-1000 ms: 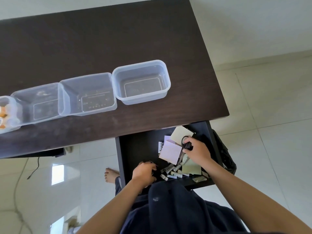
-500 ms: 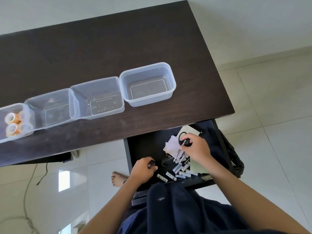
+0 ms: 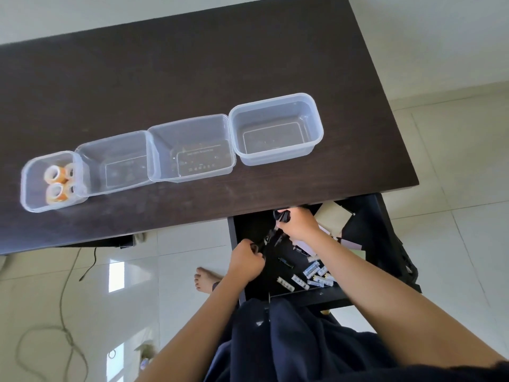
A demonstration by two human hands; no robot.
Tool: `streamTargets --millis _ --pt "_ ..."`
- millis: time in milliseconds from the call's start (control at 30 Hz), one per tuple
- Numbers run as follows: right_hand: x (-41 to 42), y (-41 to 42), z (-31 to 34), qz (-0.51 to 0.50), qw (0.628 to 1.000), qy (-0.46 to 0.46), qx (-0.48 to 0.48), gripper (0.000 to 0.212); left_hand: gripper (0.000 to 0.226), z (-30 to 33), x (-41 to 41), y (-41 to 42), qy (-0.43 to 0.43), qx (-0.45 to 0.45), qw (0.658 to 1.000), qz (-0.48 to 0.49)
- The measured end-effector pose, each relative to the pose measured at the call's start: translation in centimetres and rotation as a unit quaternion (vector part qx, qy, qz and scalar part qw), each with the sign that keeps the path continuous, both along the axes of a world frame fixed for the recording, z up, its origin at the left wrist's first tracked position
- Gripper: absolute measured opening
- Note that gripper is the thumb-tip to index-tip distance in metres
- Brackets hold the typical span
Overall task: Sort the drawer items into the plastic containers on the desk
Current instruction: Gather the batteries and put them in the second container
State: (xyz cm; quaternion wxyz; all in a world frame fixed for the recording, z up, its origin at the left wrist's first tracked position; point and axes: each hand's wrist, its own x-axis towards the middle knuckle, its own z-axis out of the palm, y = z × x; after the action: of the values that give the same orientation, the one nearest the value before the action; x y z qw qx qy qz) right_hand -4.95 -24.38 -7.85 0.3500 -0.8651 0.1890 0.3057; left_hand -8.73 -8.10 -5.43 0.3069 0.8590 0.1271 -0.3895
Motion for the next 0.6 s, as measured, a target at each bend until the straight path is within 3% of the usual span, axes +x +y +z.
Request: streamTargets --millis 67,167,300,467,600 --pt "0.4 0.1 -0.1 -0.024 0.999 0.014 0.022 0.009 0.033 -0.2 0.0 -0.6 -0.008 -0.006 0.998 0.054" --pt "0.4 -0.4 0.1 -0.072 0.994 0.02 0.081 0.039 0.042 -0.6 0.1 -1.4 -0.021 -0.029 0.992 0.124" --pt "-1.4 -2.4 0.3 -0.062 0.992 -0.043 0.101 0.035 0.064 -1.6 0.0 -1.8 -0.018 -0.05 0.99 0.129" --pt "-5.5 -6.1 -1.2 -0.058 0.992 -0.11 -0.032 0.038 0.079 -2.3 -1.2 -2.7 -0.04 -0.011 0.998 0.055" --pt "-7.8 -7.0 -1.9 0.045 0.993 -0.062 -0.094 0.08 0.079 -2.9 -3.3 -4.2 -0.059 0.016 0.998 0.007"
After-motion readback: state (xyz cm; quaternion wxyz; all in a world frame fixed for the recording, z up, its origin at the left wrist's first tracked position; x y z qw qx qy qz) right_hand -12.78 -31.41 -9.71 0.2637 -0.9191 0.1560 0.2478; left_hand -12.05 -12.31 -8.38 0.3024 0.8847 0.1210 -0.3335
